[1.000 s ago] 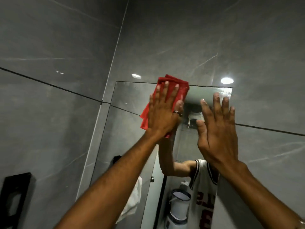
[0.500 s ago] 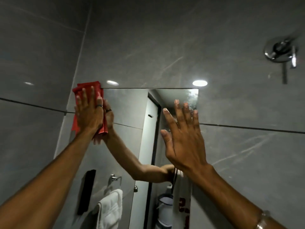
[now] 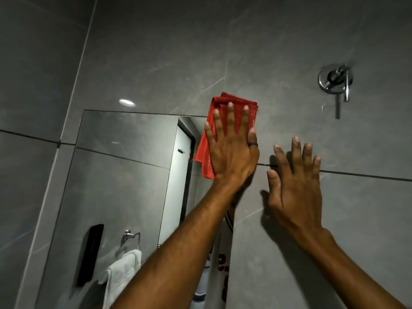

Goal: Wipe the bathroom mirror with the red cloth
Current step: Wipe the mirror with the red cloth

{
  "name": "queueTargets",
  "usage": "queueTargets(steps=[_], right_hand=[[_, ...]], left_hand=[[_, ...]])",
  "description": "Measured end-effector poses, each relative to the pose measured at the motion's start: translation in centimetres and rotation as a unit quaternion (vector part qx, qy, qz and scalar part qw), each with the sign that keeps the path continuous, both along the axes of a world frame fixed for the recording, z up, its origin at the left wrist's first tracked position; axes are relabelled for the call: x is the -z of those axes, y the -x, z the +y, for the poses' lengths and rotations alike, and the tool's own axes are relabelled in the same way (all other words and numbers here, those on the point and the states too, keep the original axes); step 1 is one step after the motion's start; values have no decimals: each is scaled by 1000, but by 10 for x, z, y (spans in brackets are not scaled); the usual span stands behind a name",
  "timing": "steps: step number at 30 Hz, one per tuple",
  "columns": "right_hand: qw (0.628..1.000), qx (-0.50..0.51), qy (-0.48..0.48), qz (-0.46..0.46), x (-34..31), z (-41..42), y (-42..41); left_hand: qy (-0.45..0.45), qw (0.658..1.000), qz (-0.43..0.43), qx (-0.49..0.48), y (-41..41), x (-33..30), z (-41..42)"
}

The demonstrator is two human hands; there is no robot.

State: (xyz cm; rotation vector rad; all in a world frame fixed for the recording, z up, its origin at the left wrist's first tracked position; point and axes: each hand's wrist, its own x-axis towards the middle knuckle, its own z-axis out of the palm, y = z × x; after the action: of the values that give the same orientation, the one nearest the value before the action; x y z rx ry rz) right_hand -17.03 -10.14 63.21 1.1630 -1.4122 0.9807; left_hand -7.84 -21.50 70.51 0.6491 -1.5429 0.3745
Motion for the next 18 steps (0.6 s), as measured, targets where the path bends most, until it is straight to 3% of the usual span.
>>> queueTargets(steps=[5,14,18], right_hand=[[1000,-12,21,-10,13,2,2],[998,-43,-32,-16,73,4,-17],[995,-64,-71,-18,104,1,-29]], left_hand=[[14,1000,-24,-6,3,35,5],[14,997,-58,-54,-2,240,-4],[-6,995,-81,-49,-14,271,-11]])
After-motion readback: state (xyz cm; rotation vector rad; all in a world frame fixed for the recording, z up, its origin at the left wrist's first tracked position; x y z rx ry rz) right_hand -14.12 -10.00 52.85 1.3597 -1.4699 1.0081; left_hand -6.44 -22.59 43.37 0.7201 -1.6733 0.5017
